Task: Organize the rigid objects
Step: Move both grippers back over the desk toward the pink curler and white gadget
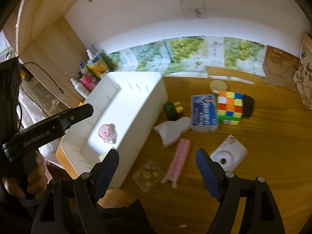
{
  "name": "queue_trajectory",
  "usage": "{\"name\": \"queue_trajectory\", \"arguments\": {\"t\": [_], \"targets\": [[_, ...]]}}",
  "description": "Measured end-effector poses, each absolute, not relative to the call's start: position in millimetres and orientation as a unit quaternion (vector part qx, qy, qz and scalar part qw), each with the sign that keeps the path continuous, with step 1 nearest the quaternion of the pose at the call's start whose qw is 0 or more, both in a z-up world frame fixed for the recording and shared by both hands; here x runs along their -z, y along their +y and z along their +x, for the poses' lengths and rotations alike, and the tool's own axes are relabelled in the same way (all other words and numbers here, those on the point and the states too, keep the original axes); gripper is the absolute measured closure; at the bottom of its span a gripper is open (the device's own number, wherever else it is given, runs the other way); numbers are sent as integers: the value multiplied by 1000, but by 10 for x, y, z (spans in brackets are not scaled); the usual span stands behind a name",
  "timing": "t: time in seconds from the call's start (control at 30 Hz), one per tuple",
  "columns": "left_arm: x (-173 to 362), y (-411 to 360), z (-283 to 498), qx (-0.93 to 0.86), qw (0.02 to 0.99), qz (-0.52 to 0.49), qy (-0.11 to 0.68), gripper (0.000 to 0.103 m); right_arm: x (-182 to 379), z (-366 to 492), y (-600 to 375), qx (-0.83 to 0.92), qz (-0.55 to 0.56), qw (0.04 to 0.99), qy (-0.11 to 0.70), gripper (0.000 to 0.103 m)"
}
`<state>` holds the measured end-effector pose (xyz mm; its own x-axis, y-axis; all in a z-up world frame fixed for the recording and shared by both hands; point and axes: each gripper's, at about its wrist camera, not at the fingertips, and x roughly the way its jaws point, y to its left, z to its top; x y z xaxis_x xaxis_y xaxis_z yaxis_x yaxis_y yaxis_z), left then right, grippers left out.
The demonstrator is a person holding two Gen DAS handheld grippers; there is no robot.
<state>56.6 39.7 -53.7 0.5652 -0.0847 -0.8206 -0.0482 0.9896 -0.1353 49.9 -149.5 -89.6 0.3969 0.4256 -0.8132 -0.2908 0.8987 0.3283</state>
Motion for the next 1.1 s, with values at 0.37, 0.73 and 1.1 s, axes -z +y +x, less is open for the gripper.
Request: {"name": "queue_trajectory", "arguments": {"t": [0.37,0.73,1.1], "targets": [[573,-129,485,6,886,-41,463,26,1096,766,-2042,-198,86,800,559,21],[850,-475,504,-7,870,-20,493,24,1441,1034,-2335,-182,84,755,624,21],[1322,-659,615,6,828,-14,561,24,1862,1255,-2575,-148,131,707,679,17]]}}
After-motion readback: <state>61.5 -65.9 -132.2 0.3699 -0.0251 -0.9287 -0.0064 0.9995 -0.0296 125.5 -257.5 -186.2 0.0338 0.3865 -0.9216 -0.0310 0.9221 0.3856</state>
